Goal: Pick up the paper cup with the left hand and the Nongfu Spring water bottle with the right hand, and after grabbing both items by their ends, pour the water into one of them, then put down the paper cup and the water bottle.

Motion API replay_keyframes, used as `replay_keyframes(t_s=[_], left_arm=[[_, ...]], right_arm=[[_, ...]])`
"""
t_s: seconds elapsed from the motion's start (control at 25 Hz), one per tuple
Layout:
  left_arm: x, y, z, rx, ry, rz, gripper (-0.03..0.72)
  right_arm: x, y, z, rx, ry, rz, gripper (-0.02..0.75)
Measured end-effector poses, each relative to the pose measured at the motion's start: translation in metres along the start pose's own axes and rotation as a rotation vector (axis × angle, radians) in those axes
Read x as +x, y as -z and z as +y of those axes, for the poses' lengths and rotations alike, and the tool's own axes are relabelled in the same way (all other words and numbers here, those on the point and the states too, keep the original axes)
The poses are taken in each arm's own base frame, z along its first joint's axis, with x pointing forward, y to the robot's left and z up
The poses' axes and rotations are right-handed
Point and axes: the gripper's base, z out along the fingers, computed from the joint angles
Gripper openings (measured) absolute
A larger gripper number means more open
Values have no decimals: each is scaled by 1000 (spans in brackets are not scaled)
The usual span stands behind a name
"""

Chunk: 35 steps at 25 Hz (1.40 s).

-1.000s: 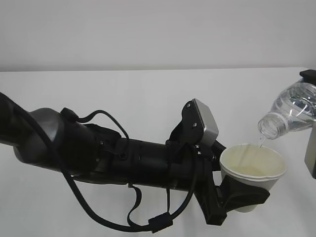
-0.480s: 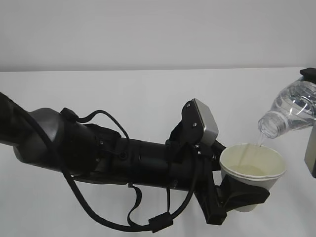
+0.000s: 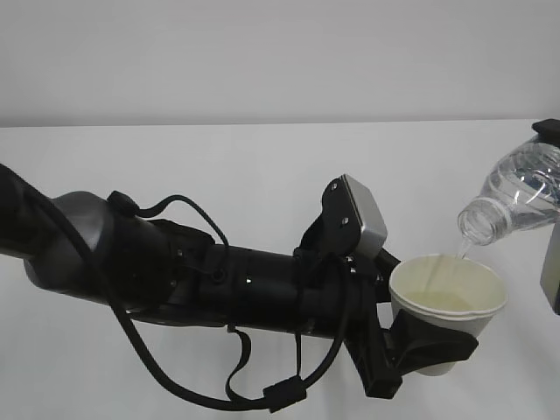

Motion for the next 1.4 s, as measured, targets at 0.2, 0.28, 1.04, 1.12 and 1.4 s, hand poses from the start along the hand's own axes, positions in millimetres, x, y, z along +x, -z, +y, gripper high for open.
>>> replay_keyframes(t_s=[0.2,0.28,1.04,1.12,1.4], left_arm=[[0,0,0,0,0,0,471],[0,0,0,0,0,0,471],[0,0,0,0,0,0,471],[0,0,0,-1,1,-1,471],[-1,0,1,-9,9,-7,471]], right_arm=[[0,0,0,1,4,1,426],[0,0,0,1,4,1,426],[0,0,0,4,4,1,426],[0,0,0,4,4,1,426],[0,0,-1,9,1,3,426]])
